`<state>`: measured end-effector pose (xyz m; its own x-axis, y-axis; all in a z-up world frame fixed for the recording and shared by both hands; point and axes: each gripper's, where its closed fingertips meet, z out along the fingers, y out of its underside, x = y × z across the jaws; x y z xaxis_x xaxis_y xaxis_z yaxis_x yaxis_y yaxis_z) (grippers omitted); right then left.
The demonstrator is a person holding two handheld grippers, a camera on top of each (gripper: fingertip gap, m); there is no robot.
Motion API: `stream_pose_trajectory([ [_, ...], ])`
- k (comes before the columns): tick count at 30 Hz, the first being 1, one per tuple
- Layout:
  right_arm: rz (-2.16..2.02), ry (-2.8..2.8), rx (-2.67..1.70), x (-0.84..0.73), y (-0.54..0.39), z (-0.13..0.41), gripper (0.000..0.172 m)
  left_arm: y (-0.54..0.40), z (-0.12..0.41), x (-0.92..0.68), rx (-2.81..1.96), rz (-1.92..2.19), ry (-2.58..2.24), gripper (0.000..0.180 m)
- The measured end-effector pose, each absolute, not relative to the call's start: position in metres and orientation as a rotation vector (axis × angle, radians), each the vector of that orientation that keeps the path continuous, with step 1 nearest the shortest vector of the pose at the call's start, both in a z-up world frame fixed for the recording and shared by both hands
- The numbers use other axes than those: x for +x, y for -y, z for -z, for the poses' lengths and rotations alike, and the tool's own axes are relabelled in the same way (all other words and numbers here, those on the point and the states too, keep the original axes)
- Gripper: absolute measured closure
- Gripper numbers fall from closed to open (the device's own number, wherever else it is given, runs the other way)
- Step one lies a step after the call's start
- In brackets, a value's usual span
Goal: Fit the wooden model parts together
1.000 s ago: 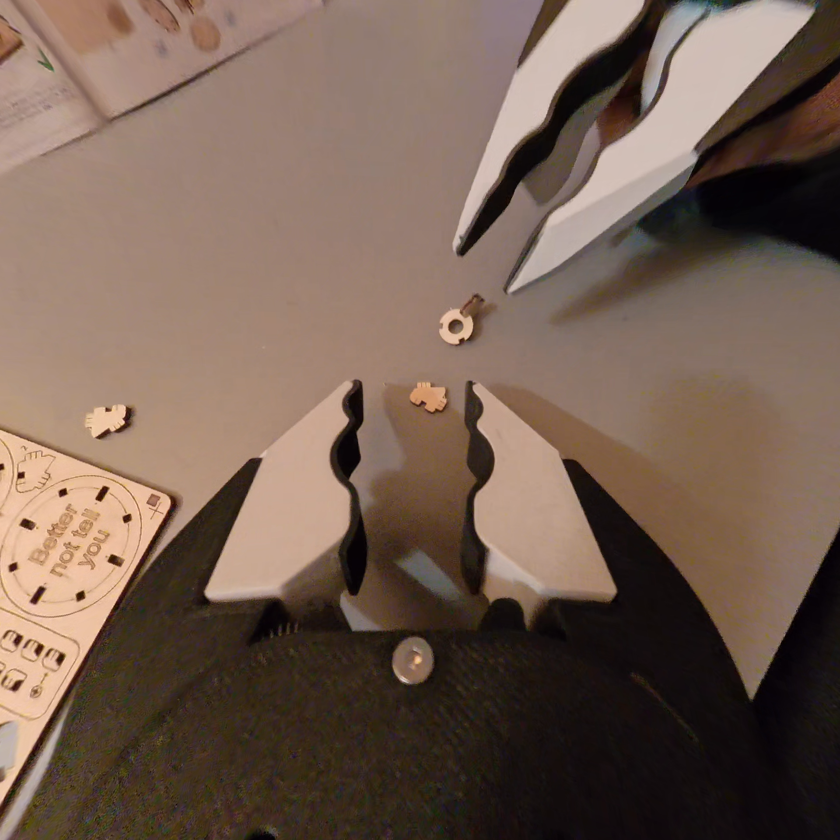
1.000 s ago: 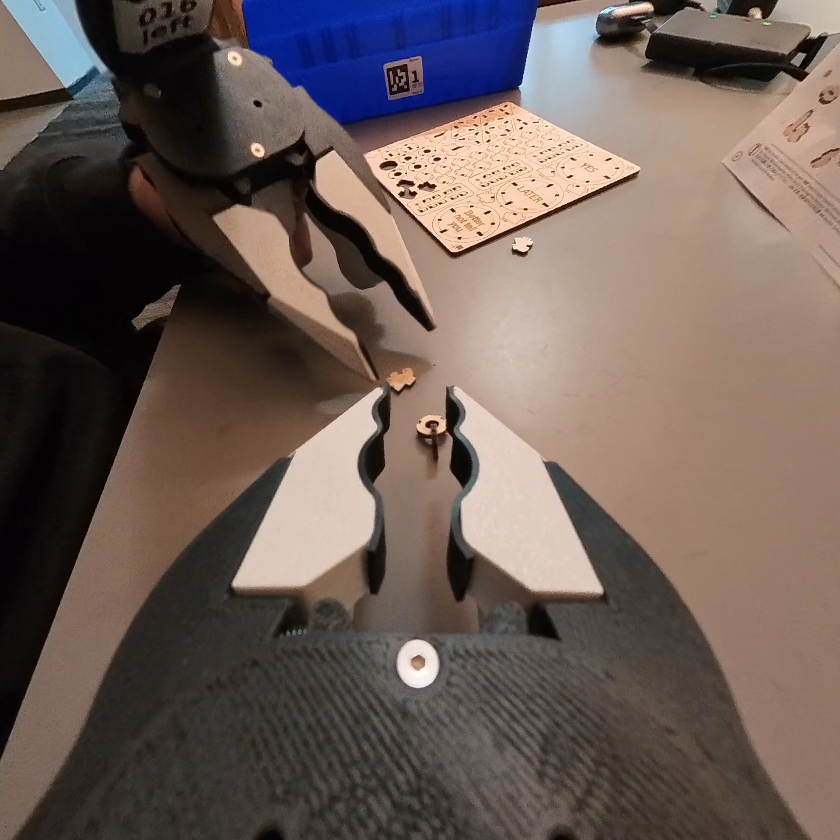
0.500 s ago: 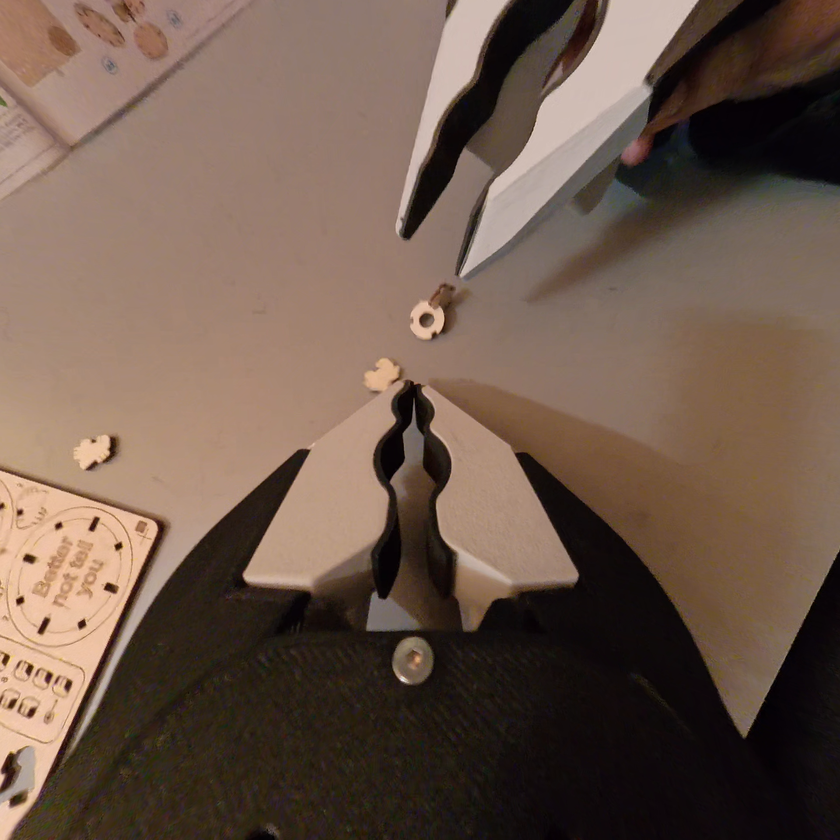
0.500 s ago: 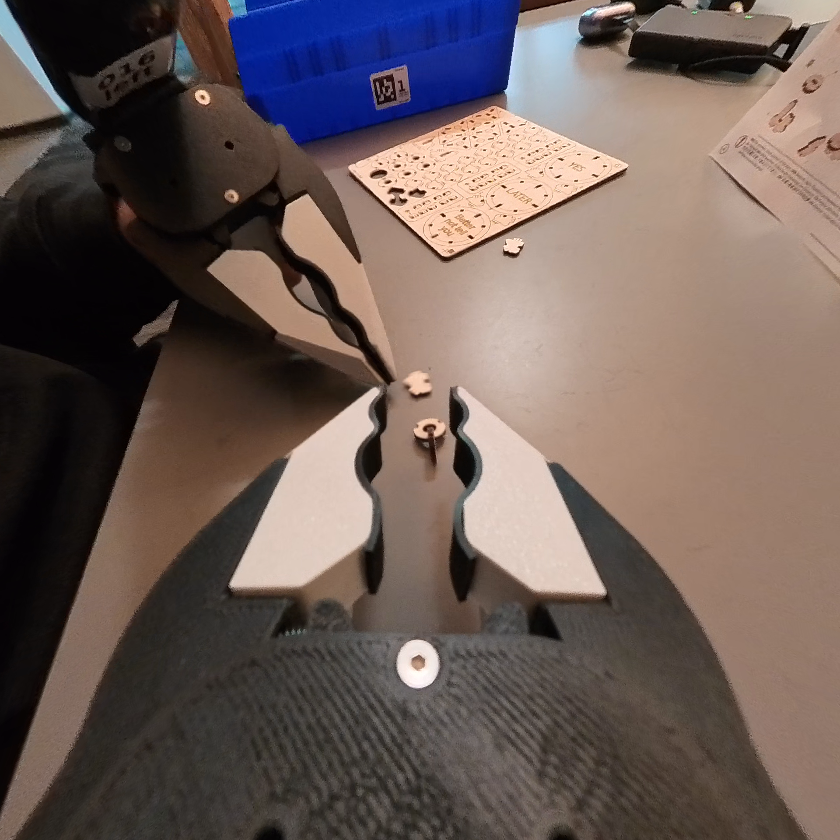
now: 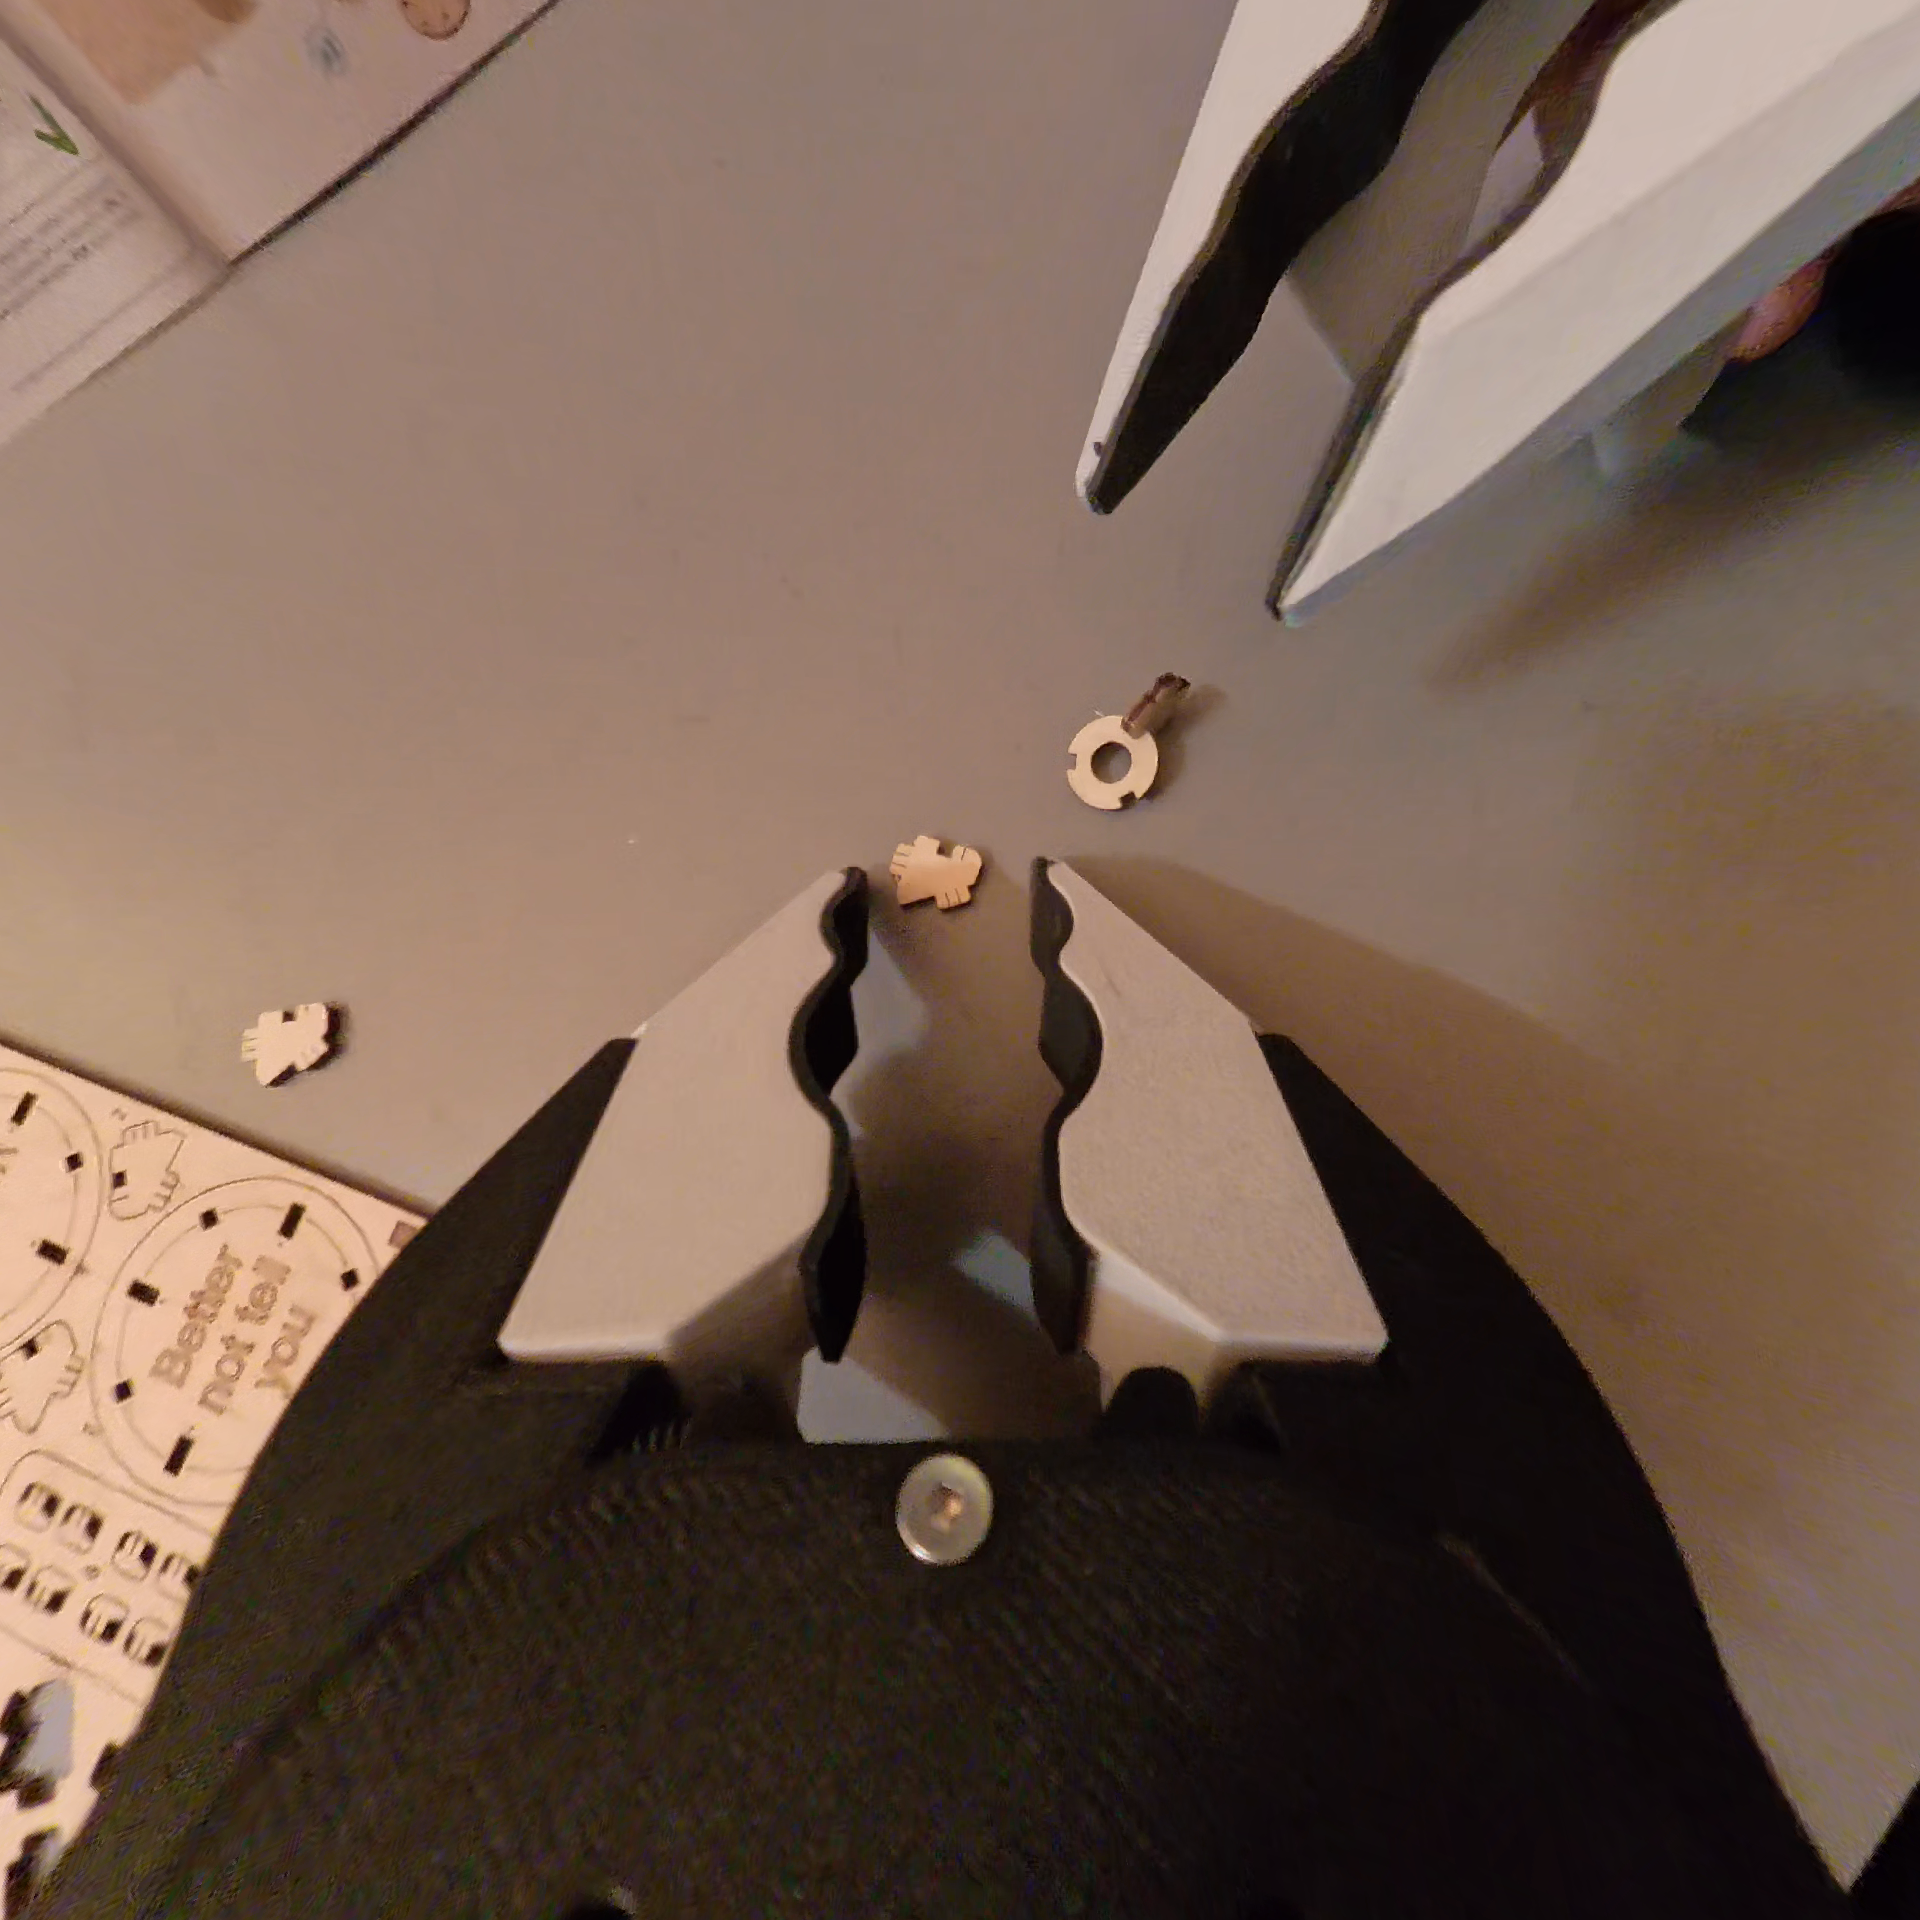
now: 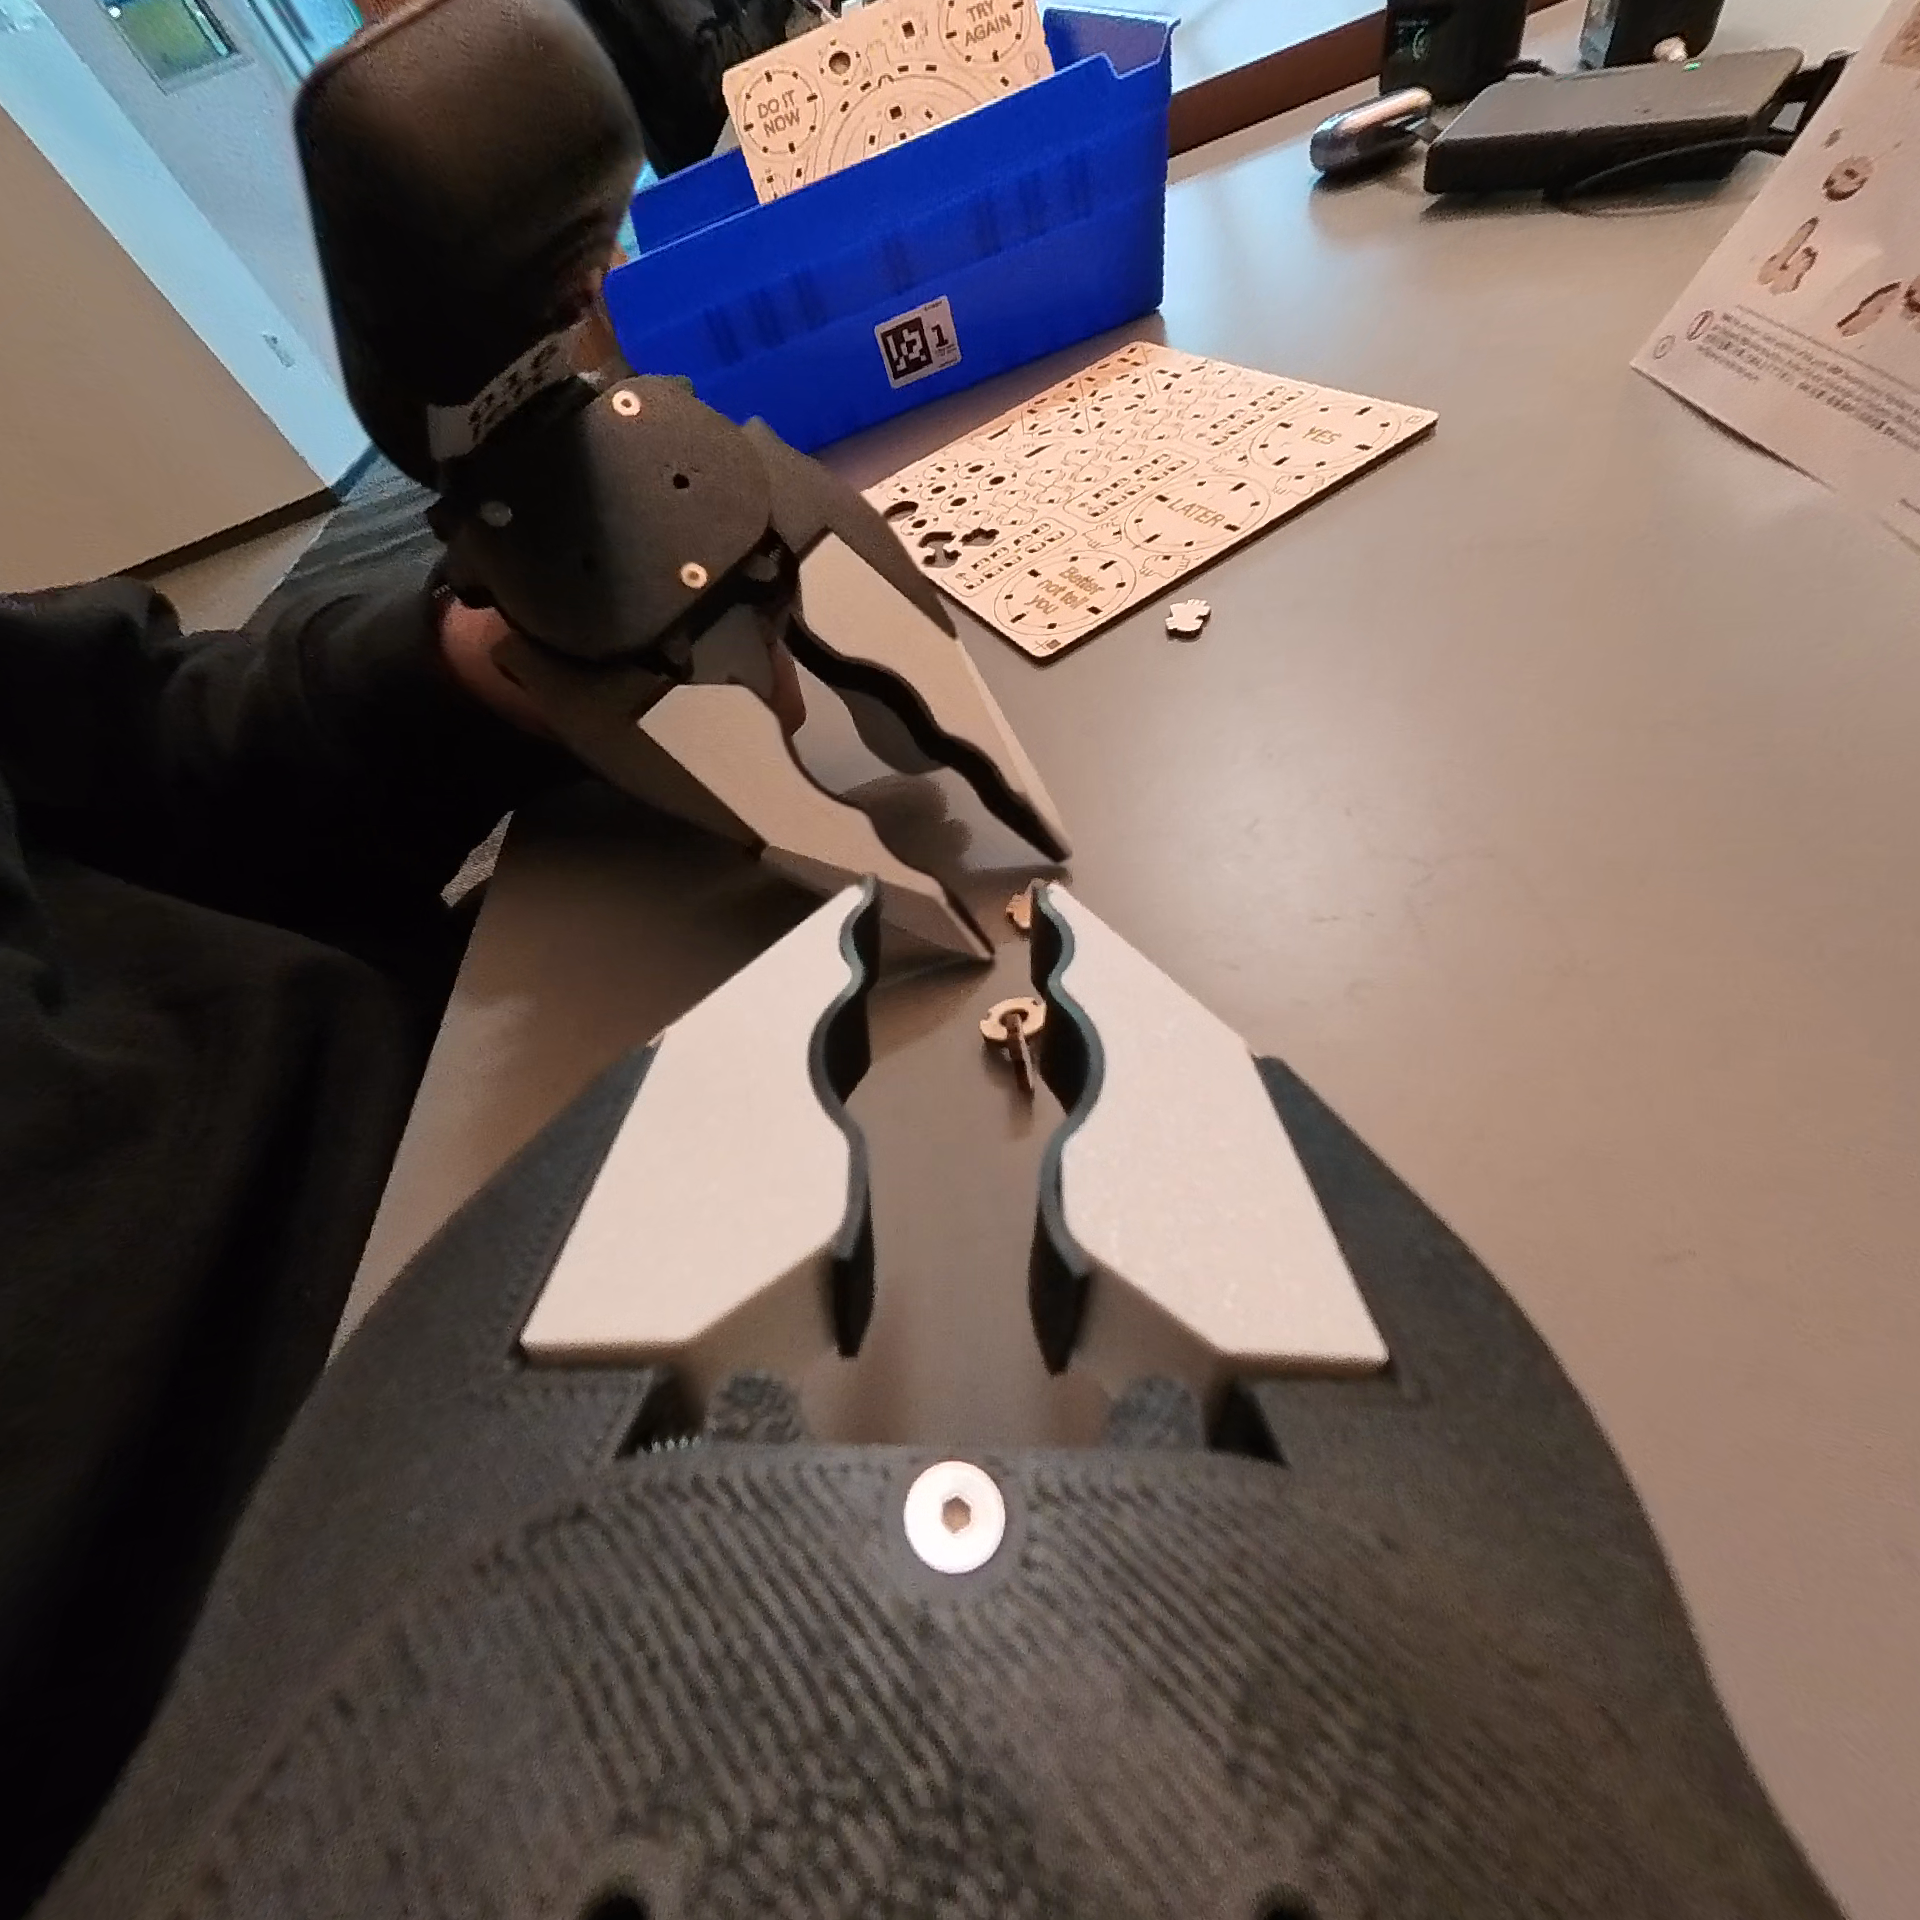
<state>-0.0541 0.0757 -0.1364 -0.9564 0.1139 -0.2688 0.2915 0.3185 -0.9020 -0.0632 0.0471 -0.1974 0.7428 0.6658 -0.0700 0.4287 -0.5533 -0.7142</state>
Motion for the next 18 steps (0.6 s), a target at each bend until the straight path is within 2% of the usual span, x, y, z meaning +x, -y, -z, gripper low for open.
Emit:
stream_pose_trajectory([
  [2, 1.706, -2.425, 0.377, -0.055, -0.076, 0.137, 0.146, -0.05, 0.198, -0.065, -2.226, -0.392, 0.837, 0.164],
  [7, 1.71, -2.43, 0.379, -0.056, -0.077, 0.136, 0.145, -0.051, 0.19, -0.061, -2.161, -0.341, 0.837, 0.164],
  [9, 1.726, -2.428, 0.317, -0.051, -0.076, 0.133, 0.146, -0.062, 0.175, -0.051, -2.044, -0.175, 0.816, 0.164],
  [14, 1.848, -2.511, -0.218, -0.013, -0.07, 0.119, 0.139, -0.079, 0.128, -0.009, -1.692, 0.465, 0.726, 0.165],
  [18, 1.886, -2.604, -0.484, 0.002, -0.07, 0.12, 0.141, -0.074, 0.112, 0.0, -1.556, 0.65, 0.698, 0.165],
])
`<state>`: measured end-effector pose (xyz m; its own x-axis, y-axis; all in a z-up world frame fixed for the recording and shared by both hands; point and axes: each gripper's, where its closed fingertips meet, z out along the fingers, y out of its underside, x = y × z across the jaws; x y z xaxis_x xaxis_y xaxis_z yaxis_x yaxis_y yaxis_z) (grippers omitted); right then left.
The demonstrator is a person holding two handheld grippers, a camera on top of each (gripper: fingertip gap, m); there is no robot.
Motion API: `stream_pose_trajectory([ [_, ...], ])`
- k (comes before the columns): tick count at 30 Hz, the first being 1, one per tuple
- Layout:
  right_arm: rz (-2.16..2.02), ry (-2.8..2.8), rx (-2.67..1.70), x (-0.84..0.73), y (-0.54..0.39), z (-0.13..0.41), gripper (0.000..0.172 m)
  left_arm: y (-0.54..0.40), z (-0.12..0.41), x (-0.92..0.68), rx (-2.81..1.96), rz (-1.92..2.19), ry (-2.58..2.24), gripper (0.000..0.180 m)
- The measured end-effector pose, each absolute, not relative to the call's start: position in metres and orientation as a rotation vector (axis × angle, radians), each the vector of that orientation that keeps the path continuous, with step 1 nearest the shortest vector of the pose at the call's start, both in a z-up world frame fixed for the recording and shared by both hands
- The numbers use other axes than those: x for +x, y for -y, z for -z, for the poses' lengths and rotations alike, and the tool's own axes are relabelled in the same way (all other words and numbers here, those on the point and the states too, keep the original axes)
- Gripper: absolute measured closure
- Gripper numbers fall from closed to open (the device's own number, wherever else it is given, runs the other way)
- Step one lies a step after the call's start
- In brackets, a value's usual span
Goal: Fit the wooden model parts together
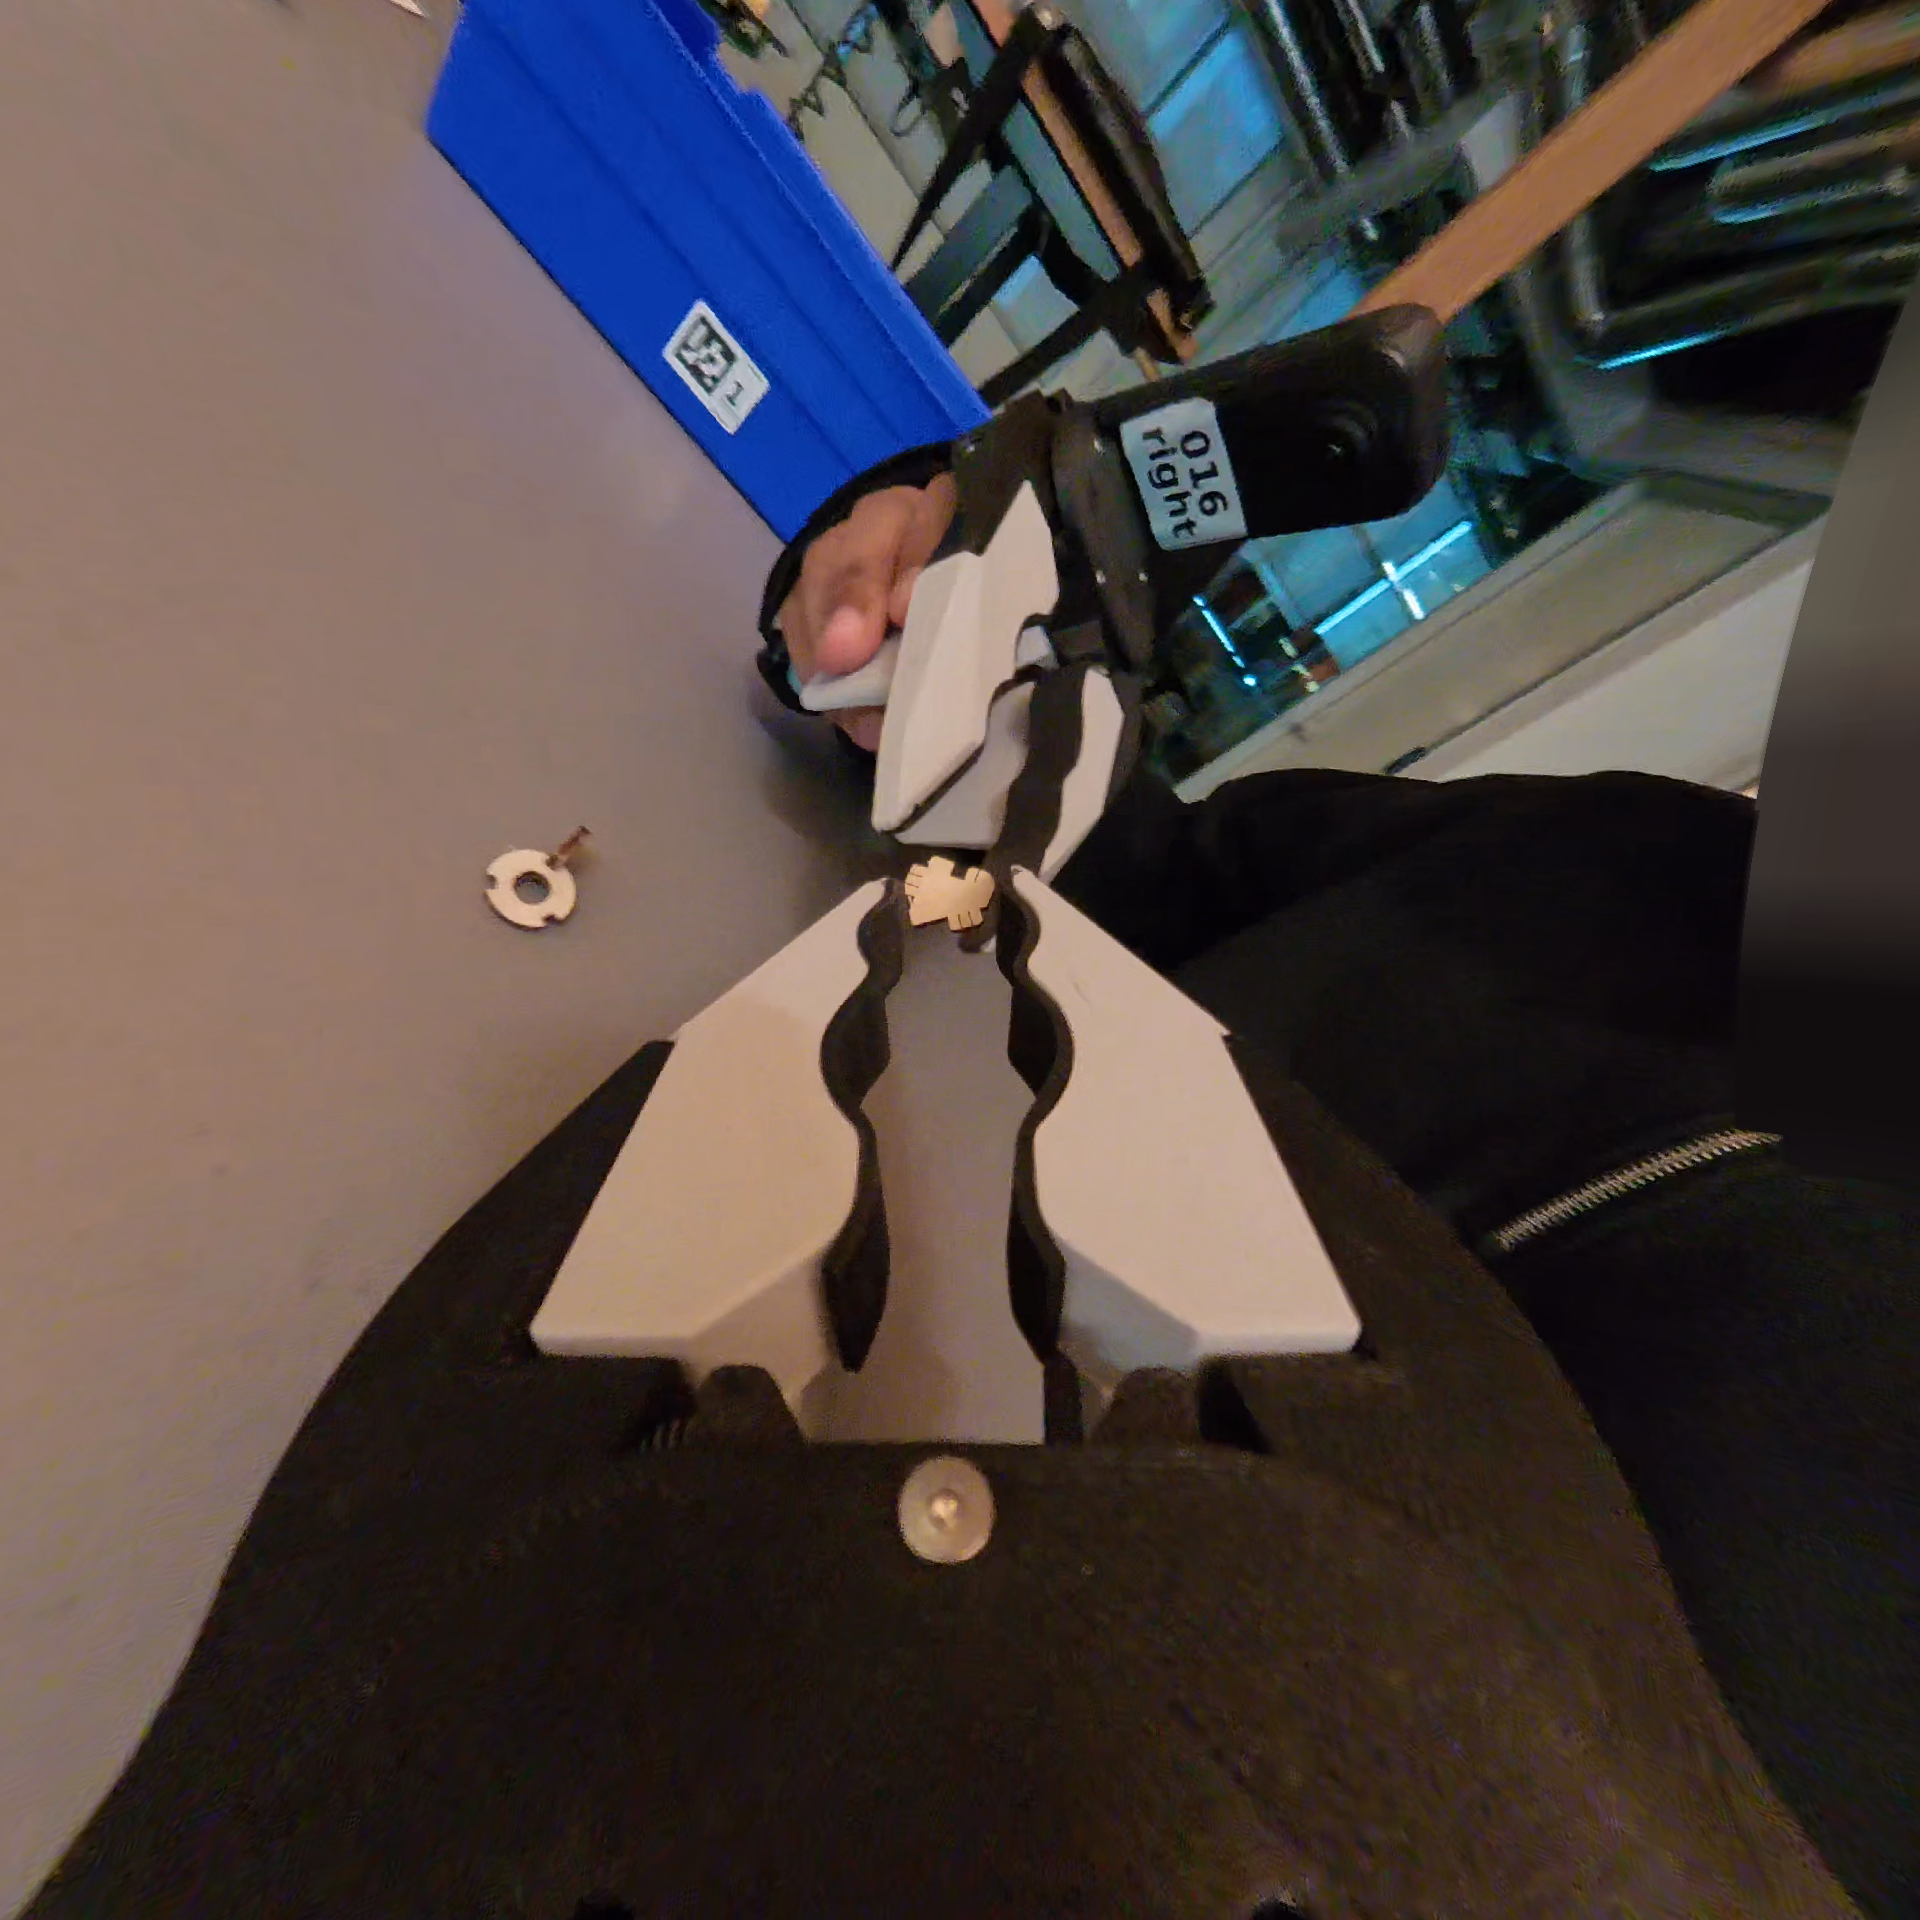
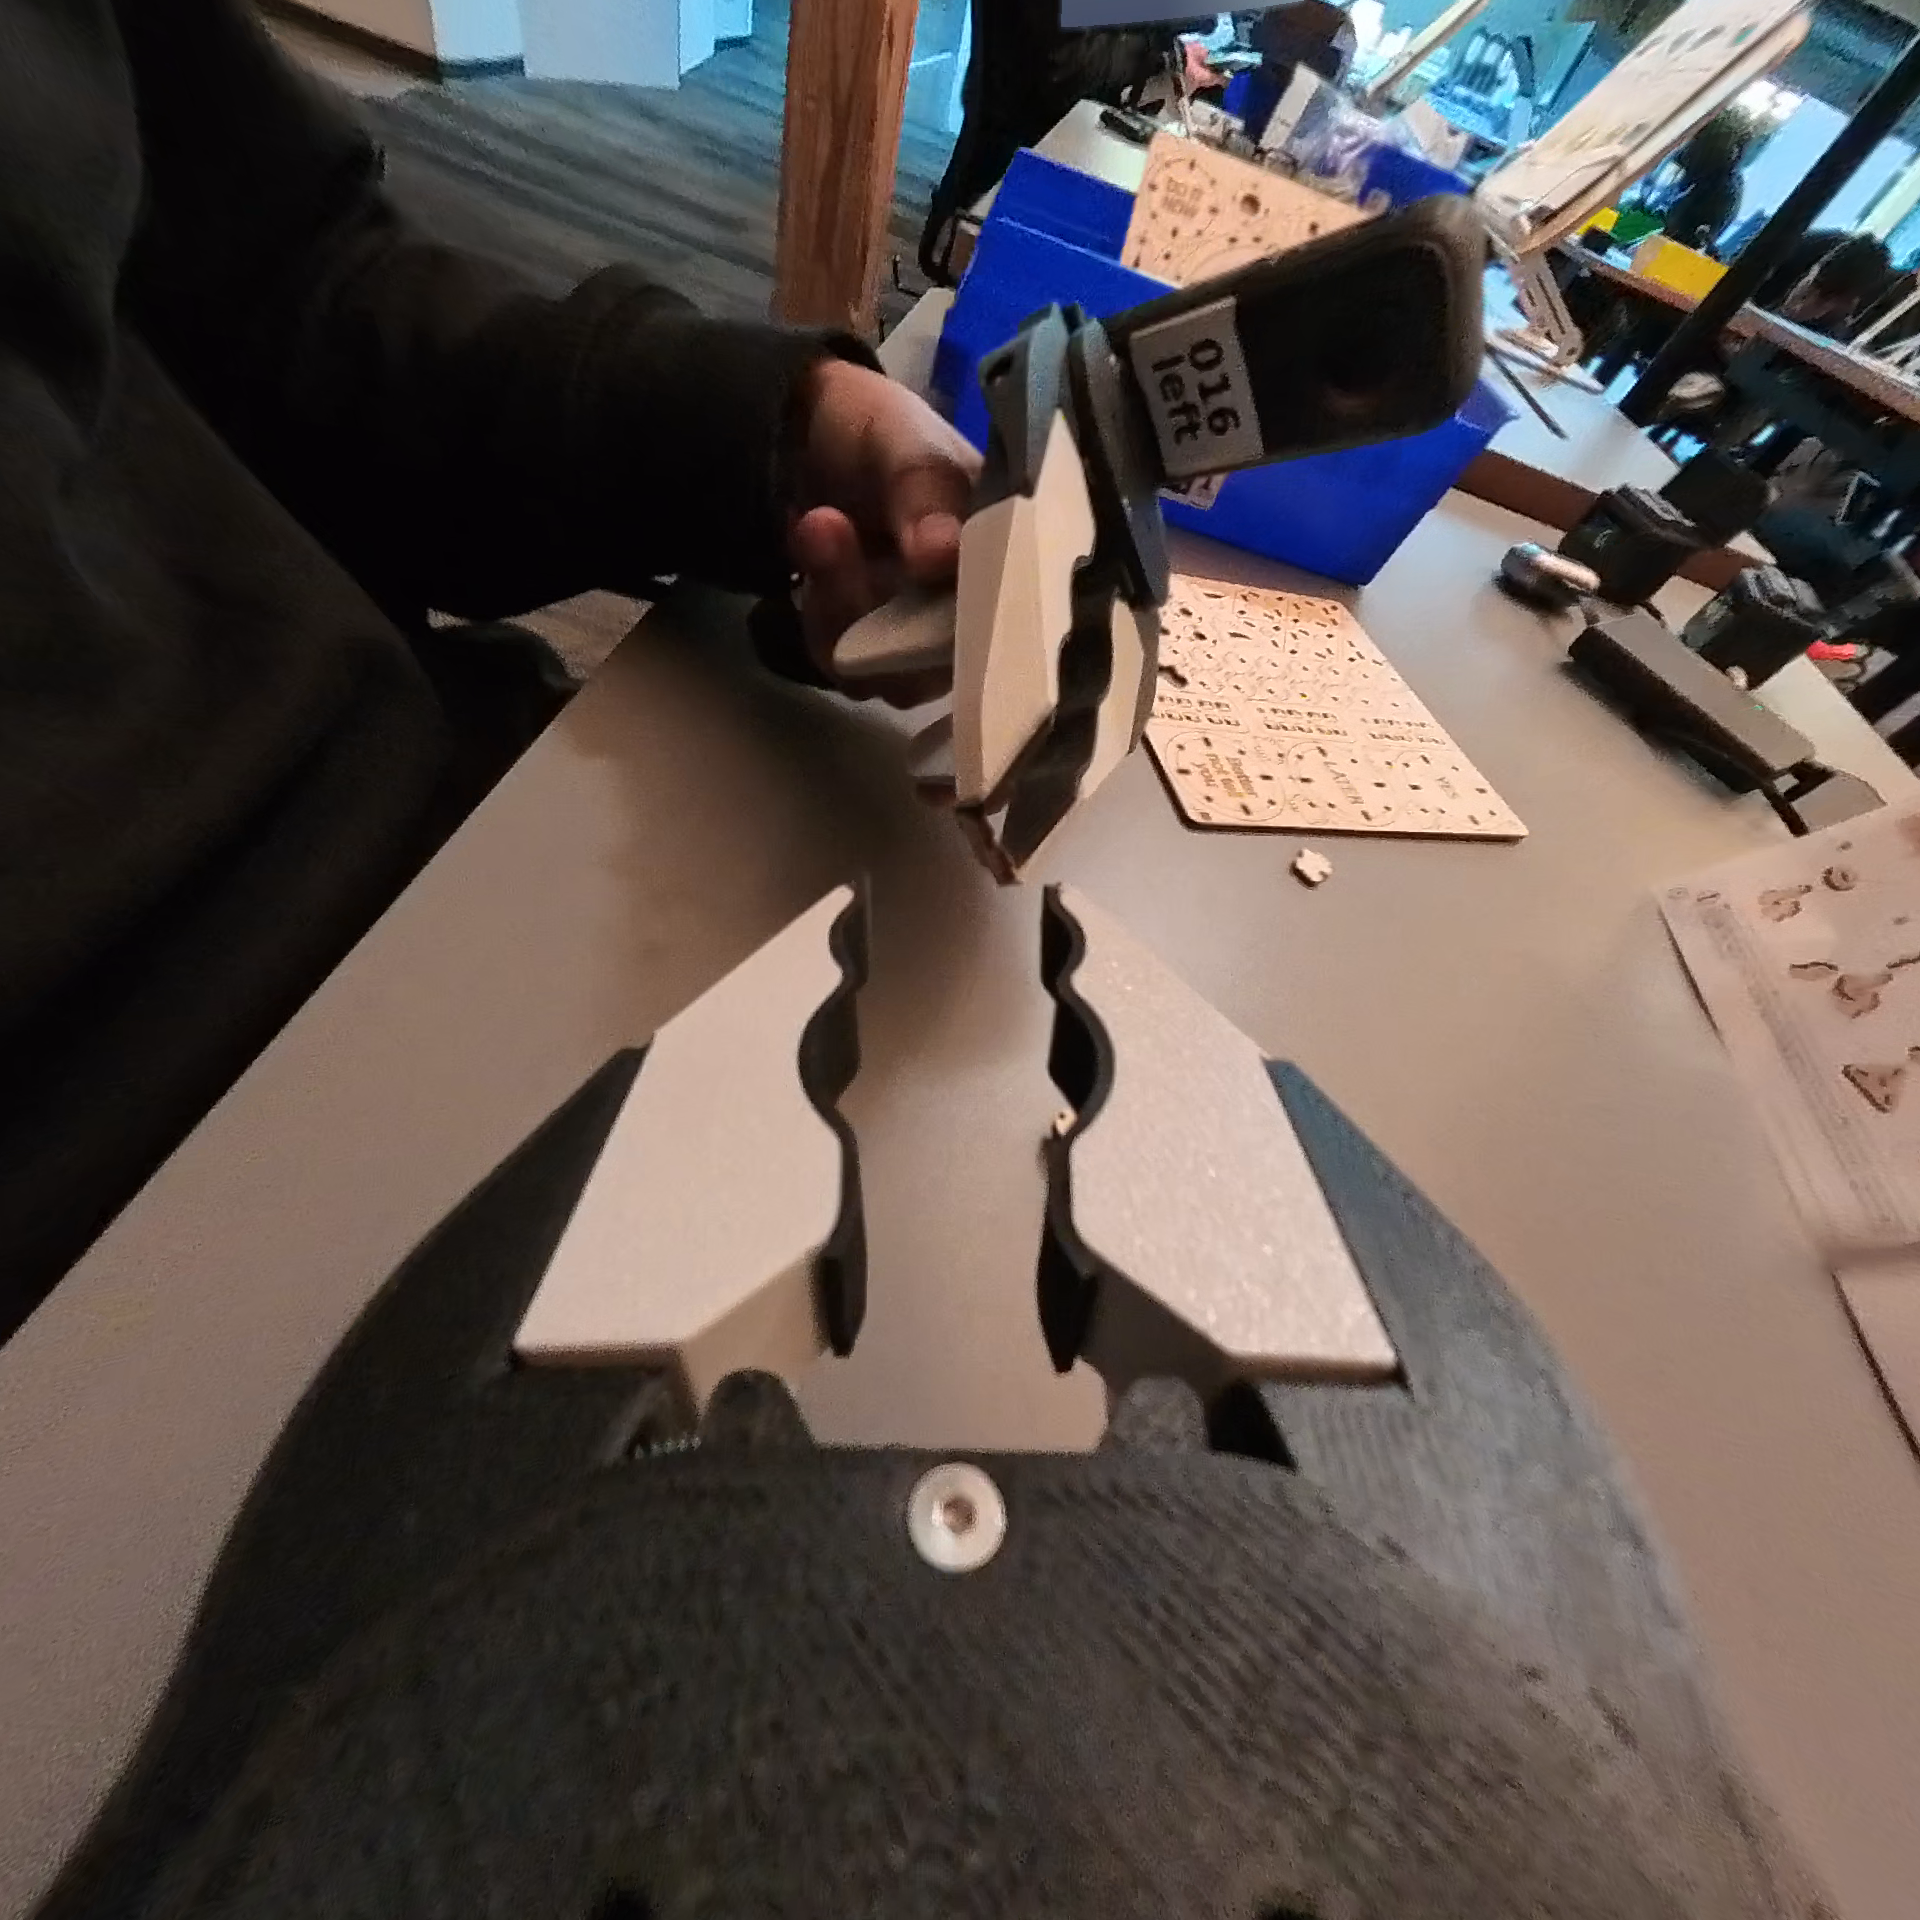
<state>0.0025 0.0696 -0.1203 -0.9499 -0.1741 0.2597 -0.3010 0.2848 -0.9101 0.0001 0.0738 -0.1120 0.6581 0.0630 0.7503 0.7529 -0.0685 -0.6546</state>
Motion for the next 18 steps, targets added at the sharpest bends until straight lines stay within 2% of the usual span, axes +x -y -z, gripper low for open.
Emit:
stream_pose_trajectory([
  [3, -1.755, 2.438, 0.465, 0.006, -0.068, 0.123, 0.148, -0.077, 0.113, 0.012, -1.576, 0.722, 0.662, 0.165],
  [6, -1.773, 2.451, 0.502, 0.012, -0.068, 0.124, 0.165, -0.083, 0.115, 0.018, -1.575, 0.765, 0.647, 0.164],
  [12, -1.806, 2.448, 0.471, 0.009, -0.069, 0.12, 0.17, -0.082, 0.111, 0.015, -1.533, 0.782, 0.657, 0.164],
  [18, -1.942, 2.485, 0.351, 0.007, -0.07, 0.11, 0.171, -0.078, 0.102, 0.0, -1.442, 0.724, 0.688, 0.144],
])
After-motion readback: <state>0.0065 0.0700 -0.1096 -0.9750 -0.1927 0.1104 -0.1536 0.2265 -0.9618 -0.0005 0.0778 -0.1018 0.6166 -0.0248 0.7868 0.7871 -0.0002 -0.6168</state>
